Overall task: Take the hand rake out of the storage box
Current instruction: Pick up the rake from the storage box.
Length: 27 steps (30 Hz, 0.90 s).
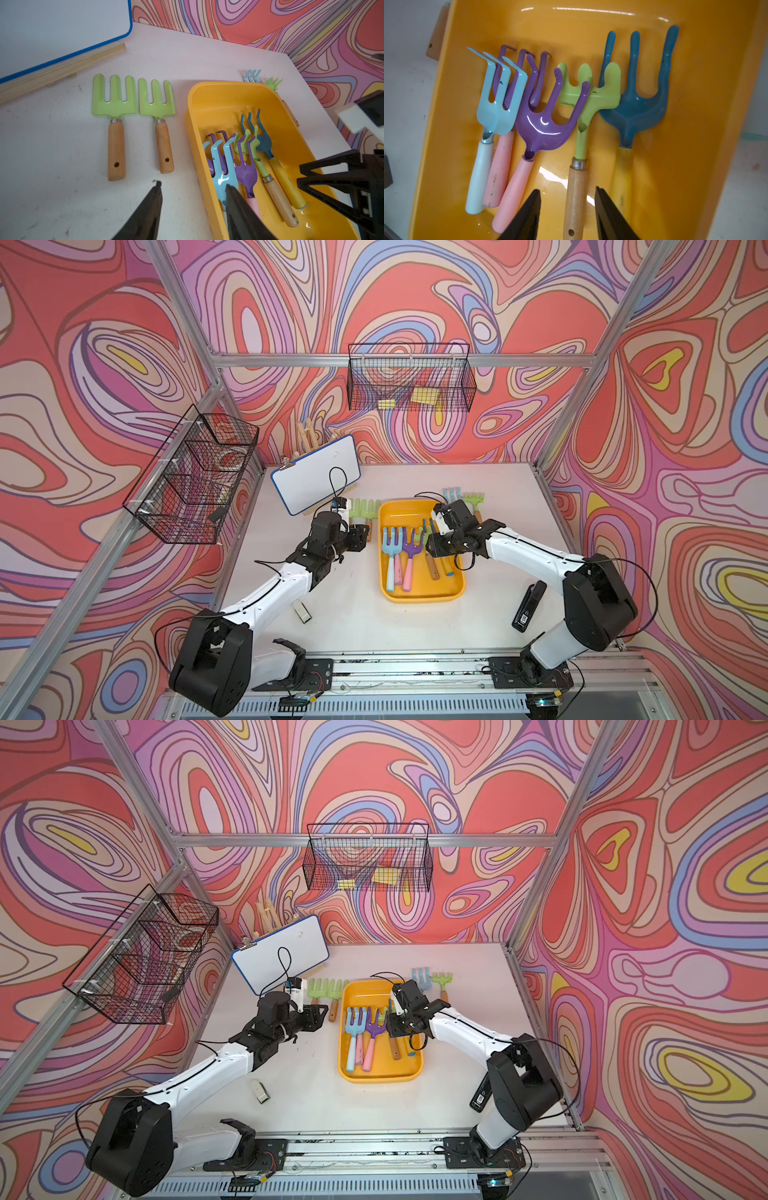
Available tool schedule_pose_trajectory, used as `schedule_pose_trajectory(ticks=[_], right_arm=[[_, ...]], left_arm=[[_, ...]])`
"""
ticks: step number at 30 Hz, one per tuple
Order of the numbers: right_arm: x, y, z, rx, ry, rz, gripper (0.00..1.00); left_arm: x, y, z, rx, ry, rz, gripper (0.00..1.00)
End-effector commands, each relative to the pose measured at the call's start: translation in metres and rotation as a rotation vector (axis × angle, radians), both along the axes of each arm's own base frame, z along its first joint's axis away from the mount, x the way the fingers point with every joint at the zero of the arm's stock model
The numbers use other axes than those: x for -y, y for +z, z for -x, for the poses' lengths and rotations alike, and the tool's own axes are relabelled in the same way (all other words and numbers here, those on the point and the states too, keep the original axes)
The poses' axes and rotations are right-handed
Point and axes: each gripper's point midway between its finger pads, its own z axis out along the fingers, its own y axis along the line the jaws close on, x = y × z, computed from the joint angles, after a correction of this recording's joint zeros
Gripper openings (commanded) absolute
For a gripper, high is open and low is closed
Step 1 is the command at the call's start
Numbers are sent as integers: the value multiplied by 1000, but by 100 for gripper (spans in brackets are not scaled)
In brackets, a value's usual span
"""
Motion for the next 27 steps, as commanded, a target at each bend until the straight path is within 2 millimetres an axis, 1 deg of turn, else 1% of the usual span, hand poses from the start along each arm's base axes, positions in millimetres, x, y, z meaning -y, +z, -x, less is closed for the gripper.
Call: schedule_pose_trajectory(ticks=[1,5,11,17,20,22,23,27], right_arm=[[7,-16,5,-29,-20,67,48],[1,-23,9,-46,-5,86,48],[-6,-38,16,-85,19,137,44],[-5,-52,24,-120,22,200,43],[-5,-55,25,-124,20,203,43],[-6,-53,23,-120,18,203,43],[-6,-62,24,-140,19,216,43],[-6,-72,22,-161,9,235,40]], left_arm=[[2,5,1,29,-17,-3,54],[2,6,0,28,-18,-4,54],[2,4,0,23,-16,-6,53],[2,3,-1,20,-15,-7,53],[3,3,-1,17,-15,-7,53],[2,3,-2,17,-14,-8,53],[2,3,-1,16,-15,-8,54],[2,3,-2,15,-13,-9,54]])
